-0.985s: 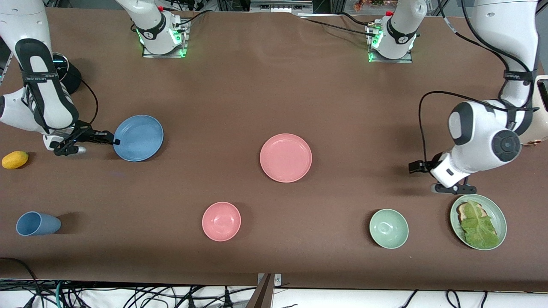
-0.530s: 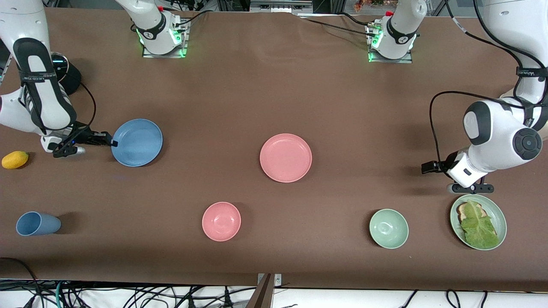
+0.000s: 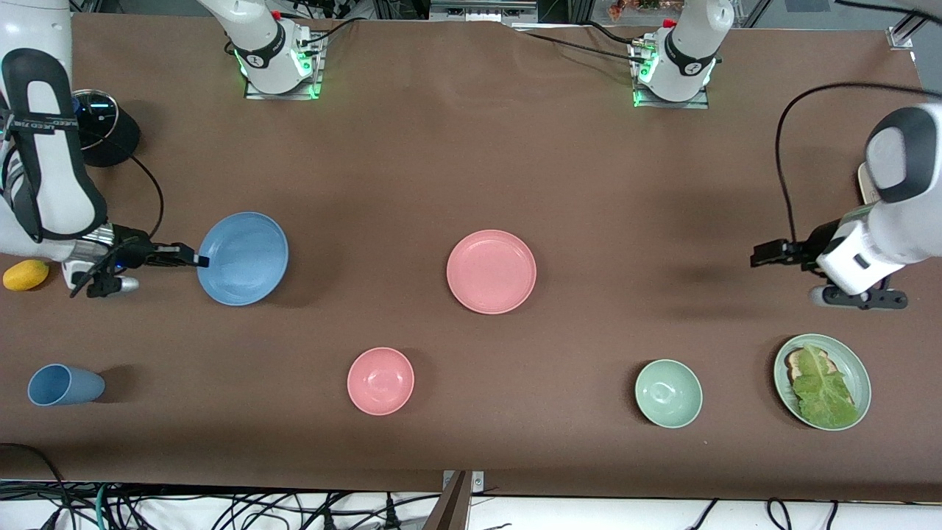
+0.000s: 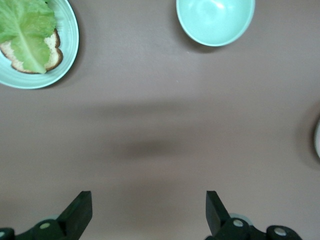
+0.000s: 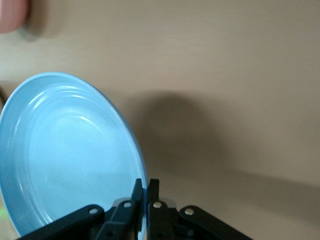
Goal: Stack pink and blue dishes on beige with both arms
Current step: 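Grasp the blue plate rim with the right gripper and slide it onto the pink plate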
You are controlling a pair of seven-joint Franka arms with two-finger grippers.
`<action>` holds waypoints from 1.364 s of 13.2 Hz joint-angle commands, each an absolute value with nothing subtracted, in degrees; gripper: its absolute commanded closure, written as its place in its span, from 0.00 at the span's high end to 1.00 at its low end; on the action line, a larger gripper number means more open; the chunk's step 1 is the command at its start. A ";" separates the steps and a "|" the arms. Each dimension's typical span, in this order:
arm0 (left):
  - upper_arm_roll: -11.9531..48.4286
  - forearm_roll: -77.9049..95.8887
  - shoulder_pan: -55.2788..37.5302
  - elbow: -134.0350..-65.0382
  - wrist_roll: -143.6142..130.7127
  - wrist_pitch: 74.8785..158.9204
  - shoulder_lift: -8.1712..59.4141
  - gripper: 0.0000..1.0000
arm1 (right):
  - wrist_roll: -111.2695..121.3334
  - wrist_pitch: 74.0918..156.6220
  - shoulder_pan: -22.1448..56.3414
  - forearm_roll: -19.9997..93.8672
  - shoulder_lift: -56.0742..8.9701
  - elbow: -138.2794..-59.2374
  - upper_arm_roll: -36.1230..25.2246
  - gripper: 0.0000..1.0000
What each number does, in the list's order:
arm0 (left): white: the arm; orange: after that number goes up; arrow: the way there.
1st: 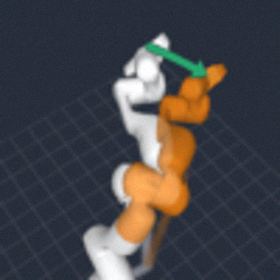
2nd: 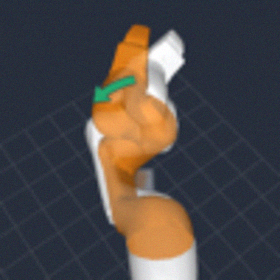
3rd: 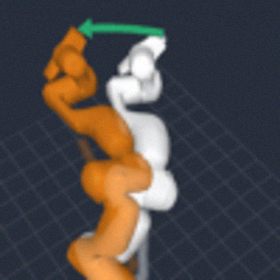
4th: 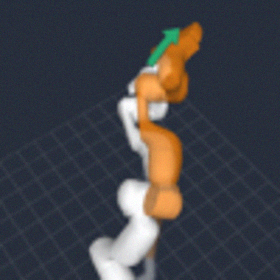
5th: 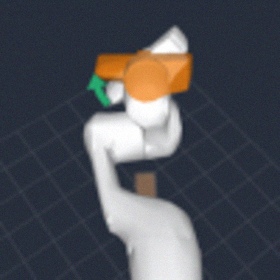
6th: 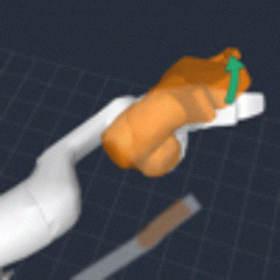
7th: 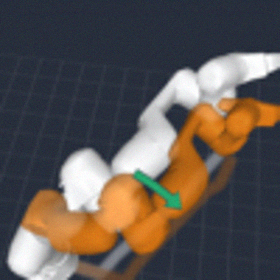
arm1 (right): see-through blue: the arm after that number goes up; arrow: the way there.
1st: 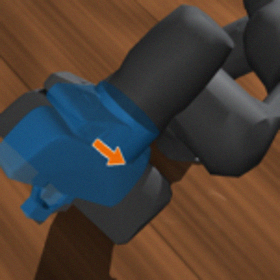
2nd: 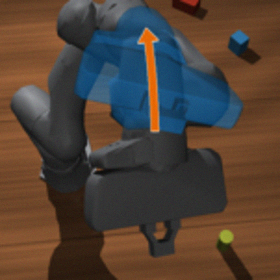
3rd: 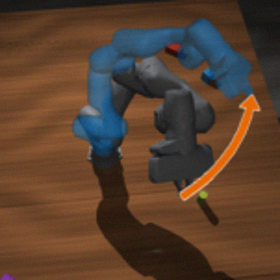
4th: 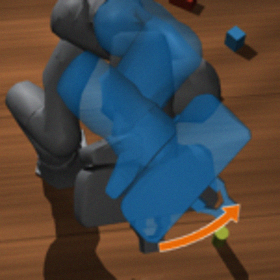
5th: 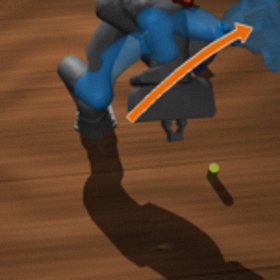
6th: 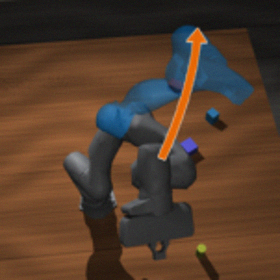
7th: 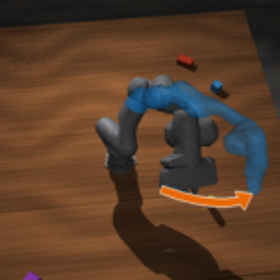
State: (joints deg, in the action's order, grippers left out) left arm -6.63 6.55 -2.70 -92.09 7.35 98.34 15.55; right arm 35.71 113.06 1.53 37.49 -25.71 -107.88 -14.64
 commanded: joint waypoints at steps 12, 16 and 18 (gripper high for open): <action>-5.01 2.55 -3.87 -83.67 -0.18 82.44 8.36 1.00 | -22.21 128.65 39.97 34.81 -31.90 -94.66 -14.68 0.00; -5.19 3.16 -3.34 -83.49 0.09 74.56 6.33 1.00 | -28.12 132.62 46.13 34.19 -34.54 -94.66 -14.85 0.00; -4.40 3.08 -4.22 -85.16 0.52 73.74 4.67 1.00 | -28.39 134.55 47.89 34.19 -35.94 -94.66 -14.85 0.00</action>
State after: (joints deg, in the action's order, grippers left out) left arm -5.22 4.40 -3.42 -83.64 0.36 74.92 6.73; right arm -27.13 133.58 46.65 35.04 -34.33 -96.29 -14.05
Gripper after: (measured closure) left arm 0.000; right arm 0.952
